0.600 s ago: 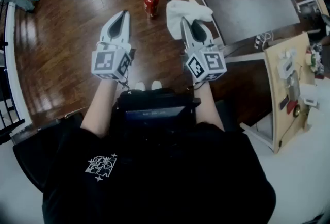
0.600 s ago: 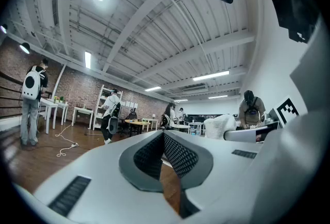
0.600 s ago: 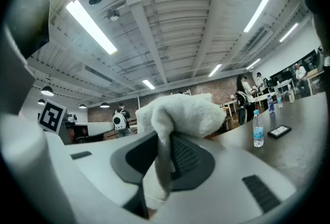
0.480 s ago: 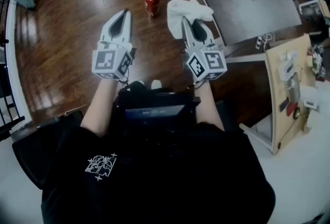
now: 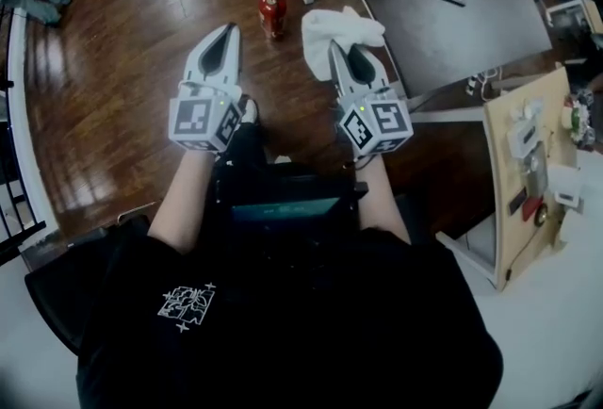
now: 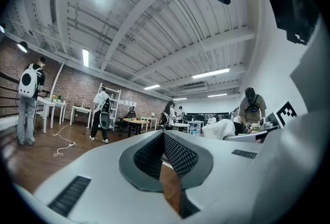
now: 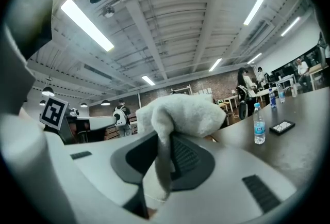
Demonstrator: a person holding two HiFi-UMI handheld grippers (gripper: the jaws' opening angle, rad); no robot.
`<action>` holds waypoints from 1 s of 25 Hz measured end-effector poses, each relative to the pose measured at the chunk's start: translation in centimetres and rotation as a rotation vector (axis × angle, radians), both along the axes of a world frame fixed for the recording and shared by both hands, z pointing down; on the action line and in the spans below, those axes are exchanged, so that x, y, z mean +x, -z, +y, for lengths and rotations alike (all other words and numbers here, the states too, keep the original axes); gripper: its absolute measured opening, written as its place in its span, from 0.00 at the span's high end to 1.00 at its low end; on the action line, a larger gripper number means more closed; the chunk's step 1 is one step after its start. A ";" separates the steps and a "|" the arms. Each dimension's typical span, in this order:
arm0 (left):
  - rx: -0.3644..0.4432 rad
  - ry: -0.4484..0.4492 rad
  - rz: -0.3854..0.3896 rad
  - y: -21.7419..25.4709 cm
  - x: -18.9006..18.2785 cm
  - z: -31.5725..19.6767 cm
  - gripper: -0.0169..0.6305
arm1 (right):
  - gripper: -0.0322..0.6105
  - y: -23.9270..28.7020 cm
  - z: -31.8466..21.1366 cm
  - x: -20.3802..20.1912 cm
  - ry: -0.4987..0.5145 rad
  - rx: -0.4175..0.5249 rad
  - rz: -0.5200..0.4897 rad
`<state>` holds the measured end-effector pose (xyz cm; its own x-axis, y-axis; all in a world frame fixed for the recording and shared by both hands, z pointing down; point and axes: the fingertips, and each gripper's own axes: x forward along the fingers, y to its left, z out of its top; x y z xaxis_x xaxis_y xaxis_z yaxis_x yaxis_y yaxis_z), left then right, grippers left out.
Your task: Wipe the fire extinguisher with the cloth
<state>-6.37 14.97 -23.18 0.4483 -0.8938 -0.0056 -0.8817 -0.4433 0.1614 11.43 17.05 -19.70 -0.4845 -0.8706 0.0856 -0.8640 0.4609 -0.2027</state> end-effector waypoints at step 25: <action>-0.045 -0.107 -0.031 -22.2 -5.1 -28.5 0.98 | 0.82 -22.7 -29.1 -5.3 -0.038 -0.048 0.002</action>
